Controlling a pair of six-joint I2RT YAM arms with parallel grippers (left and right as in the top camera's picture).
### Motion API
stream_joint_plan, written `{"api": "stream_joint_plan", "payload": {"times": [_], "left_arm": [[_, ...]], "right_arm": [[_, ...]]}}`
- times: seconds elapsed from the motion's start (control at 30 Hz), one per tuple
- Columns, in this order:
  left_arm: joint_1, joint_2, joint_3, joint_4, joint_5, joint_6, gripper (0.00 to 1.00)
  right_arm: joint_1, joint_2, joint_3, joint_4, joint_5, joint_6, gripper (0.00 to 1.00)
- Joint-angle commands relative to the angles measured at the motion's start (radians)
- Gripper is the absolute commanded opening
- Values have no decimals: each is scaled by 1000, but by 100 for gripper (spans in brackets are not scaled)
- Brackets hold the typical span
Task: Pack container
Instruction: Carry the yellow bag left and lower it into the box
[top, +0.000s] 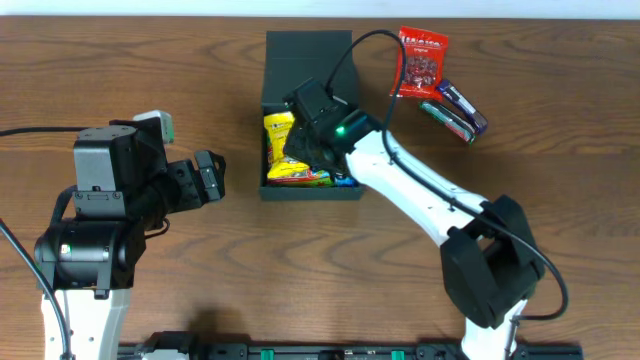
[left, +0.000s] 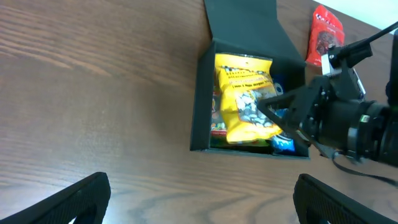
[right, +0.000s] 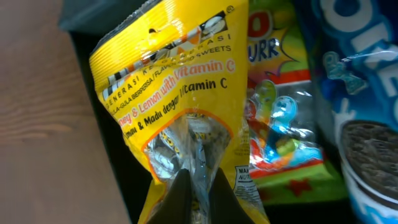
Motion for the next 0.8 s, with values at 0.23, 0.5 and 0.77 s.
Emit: {"api": "stream_joint_plan", "payload": {"times": [0.23, 0.5, 0.77], "left_arm": [[-3, -6, 25, -2, -7, 11, 95], [-3, -6, 25, -1, -7, 11, 95], [-3, -6, 25, 2, -7, 11, 95]], "right_arm": [[2, -30, 16, 26, 116, -150, 99], [-59, -55, 27, -27, -137, -418, 1], [-32, 59, 3, -18, -192, -526, 1]]}}
